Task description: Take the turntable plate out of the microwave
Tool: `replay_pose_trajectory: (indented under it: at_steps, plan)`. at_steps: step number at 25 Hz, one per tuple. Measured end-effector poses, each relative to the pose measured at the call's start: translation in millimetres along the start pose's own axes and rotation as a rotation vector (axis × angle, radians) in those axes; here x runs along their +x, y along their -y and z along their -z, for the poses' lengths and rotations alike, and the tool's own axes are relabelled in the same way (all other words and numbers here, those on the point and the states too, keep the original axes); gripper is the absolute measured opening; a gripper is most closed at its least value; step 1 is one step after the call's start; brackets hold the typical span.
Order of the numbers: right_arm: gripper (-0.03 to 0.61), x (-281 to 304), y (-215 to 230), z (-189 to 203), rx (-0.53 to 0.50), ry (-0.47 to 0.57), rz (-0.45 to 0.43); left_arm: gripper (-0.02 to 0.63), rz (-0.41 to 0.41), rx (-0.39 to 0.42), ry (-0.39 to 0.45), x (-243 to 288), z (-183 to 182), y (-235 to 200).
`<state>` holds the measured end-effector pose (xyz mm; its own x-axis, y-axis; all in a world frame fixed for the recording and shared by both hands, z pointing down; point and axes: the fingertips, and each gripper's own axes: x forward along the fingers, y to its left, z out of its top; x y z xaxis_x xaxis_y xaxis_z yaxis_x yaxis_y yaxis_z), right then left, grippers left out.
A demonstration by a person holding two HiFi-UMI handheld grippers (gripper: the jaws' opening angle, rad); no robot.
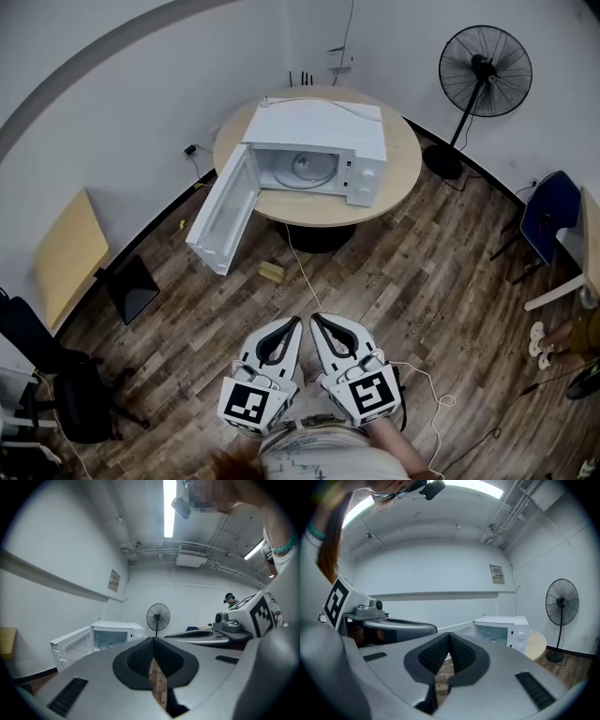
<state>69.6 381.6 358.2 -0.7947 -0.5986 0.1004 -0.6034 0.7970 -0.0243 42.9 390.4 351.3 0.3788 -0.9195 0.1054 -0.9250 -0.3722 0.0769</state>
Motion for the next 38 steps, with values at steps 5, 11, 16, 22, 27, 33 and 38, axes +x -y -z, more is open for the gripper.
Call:
replay_pose_trajectory:
  at_steps: [5,11,16,22,27,33,38]
  plan:
    - [-0.009,15,11,-2,-0.014,-0.007,0.01,0.014,0.002,-0.008,0.004,14,0,-13]
    - [-0.009,45,26,-3,-0.018,-0.017,0.017,0.014,0.024,-0.019,0.002,39,-3,-39]
    - [-0.009,82,46,-9,-0.023,-0.022,0.037,0.014,0.048,-0.026,-0.002,70,-8,-70]
    - [-0.009,126,72,-11,-0.026,-0.041,0.071,0.014,0.102,-0.02,-0.011,109,-14,-106]
    - [-0.009,157,88,-12,-0.011,-0.047,0.103,0.014,0.133,-0.037,-0.023,133,-16,-134]
    - [-0.009,189,97,-14,-0.011,-0.05,0.137,0.014,0.147,-0.022,-0.053,147,-14,-165]
    - [-0.009,212,96,-10,0.013,-0.052,0.139,0.014,0.165,-0.029,-0.063,151,-11,-186]
